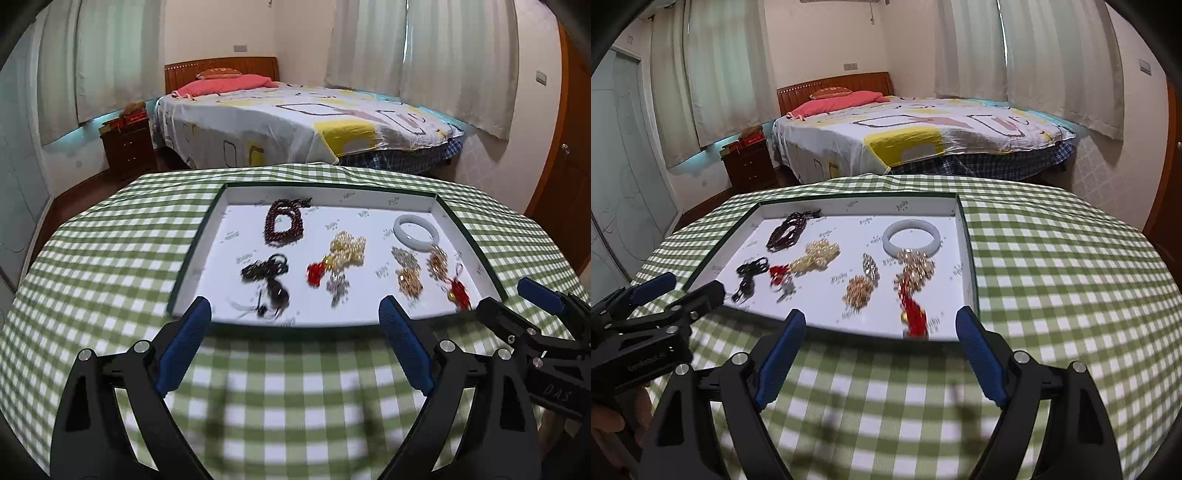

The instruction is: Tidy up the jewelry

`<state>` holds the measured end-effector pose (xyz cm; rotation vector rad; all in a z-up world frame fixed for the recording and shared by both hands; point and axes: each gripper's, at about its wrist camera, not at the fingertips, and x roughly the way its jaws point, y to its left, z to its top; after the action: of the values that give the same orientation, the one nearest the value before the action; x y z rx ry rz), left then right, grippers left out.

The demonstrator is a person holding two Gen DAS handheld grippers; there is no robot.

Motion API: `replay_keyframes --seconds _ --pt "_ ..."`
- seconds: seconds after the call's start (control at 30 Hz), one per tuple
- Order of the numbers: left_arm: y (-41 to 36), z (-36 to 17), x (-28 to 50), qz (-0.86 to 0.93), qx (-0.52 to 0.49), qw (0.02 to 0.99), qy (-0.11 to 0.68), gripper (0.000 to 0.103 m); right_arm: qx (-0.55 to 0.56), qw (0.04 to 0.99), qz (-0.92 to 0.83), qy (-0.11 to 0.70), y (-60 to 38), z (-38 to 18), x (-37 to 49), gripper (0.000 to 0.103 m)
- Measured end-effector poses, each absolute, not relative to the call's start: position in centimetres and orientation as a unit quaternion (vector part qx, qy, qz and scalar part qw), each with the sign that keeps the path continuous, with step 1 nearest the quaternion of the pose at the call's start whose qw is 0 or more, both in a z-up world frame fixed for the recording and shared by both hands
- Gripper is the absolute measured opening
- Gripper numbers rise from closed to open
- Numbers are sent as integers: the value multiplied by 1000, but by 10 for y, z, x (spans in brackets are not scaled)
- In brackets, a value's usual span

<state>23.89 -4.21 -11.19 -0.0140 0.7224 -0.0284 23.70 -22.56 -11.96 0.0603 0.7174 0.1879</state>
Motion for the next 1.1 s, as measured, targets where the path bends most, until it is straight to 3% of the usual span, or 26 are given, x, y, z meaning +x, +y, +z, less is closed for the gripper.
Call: replay_keyframes --seconds 0.33,1.1 --pt "-24 -84 169 3 -21 937 349 91 36 932 82 351 -233 -106 181 82" --pt "-6 35 32 37 -38 969 242 98 19 968 87 236 -241 3 70 84"
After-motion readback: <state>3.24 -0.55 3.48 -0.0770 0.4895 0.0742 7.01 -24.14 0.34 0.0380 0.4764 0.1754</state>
